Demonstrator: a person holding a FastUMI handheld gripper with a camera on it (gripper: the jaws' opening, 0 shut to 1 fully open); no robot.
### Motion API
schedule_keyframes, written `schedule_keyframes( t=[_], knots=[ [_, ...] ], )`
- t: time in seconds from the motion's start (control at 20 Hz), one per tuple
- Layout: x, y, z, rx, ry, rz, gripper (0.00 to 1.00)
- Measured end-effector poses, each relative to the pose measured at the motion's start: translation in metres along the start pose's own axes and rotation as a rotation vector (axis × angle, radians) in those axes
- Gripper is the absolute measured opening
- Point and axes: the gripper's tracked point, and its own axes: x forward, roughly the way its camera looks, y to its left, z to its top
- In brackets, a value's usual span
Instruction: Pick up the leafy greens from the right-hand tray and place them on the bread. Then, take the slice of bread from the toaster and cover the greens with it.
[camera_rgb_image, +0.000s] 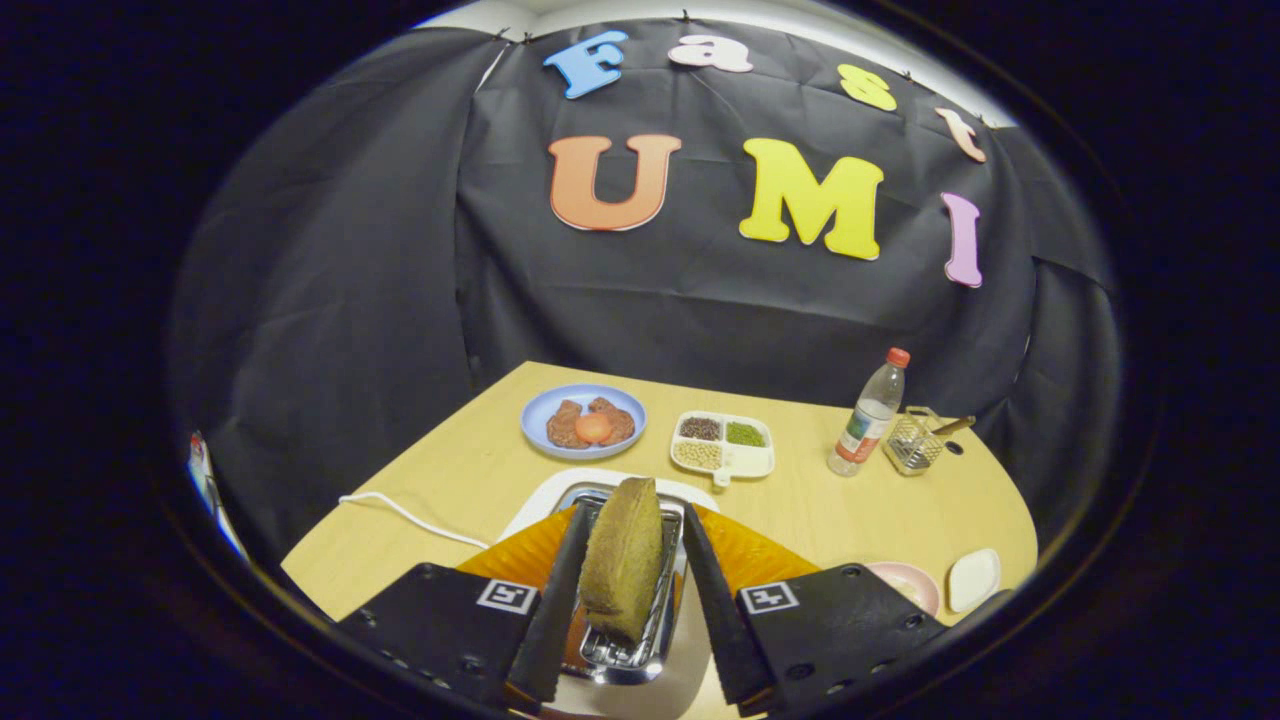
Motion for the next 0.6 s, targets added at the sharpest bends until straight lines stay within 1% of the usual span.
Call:
schedule_keyframes(
  t=[0.05,0.15,0.2,0.25,0.3,0.35,0.4,0.45,0.5,0.55,0.6],
  knots=[
    [0.003,0.003,-0.001,-0.002,0.004,0.006,0.56],
    [0.006,0.002,-0.007,-0.004,0.023,-0.010,0.45],
    [0.008,0.004,-0.011,0.003,0.039,-0.008,0.36],
    [0.009,0.005,-0.011,0.010,0.041,-0.008,0.32],
    [0.009,0.006,-0.010,0.011,0.034,0.000,0.30],
    [0.010,0.004,-0.008,0.007,0.022,-0.010,0.25],
    [0.006,-0.009,-0.009,0.006,0.022,-0.059,0.20],
    [0.008,-0.007,-0.010,0.024,0.026,-0.054,0.15],
    [0.005,-0.004,-0.011,0.038,0.035,-0.047,0.15],
    [0.003,-0.007,-0.008,0.048,0.036,-0.061,0.15],
    [0.000,-0.007,-0.004,0.059,0.032,-0.055,0.12]
  ],
)
